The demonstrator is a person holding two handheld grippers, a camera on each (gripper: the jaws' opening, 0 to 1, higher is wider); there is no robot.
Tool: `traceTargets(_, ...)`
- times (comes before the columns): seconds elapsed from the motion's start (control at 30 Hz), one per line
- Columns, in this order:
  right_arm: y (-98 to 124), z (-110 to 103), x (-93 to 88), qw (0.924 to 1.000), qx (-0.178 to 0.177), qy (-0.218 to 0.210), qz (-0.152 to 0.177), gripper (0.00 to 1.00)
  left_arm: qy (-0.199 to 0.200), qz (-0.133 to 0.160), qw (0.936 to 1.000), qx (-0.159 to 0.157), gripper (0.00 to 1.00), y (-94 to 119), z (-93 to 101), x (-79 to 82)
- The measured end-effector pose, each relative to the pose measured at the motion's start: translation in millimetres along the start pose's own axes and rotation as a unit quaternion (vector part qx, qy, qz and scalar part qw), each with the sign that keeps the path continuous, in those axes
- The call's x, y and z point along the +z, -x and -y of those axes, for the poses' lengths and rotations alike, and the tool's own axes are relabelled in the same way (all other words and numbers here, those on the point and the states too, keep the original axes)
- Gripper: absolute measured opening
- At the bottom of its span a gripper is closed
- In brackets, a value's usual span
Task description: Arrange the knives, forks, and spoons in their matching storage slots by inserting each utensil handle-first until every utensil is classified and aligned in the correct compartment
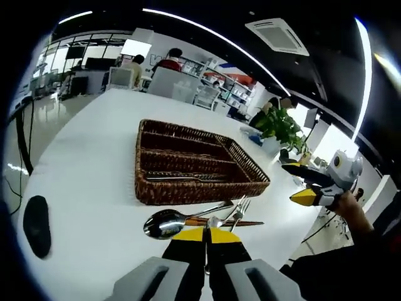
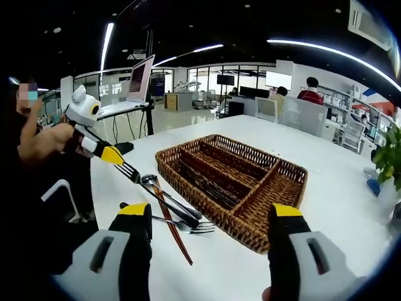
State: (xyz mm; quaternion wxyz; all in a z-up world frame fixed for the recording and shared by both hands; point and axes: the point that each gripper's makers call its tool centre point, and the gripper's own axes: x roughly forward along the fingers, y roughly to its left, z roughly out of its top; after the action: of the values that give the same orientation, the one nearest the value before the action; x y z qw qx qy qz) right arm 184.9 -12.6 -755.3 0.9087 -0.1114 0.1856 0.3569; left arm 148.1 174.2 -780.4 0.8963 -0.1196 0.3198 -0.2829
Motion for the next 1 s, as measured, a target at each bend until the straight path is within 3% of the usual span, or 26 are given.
traceTargets(0.3,-20.1,-25.6,9.1,0.9967,0.058,0.057,0.0,0.57,-0.017,-0.008,0.9998,0.007,0.0,0.4,2.5,12.3)
traceTargets(0.6,-47.8,-67.2,8.7,0.9855,0.133,0.106,-0.006,0.43,-0.019,-0.022,0.9995,0.013,0.0,-1.5,2.2,18.2)
traceTargets(1.0,-77.2,-85.9,-4.8,0.9678,0.178,0.176,-0.027,0.26,-0.02,-0.034,0.9991,0.017,0.0,-4.5,2.4,18.1)
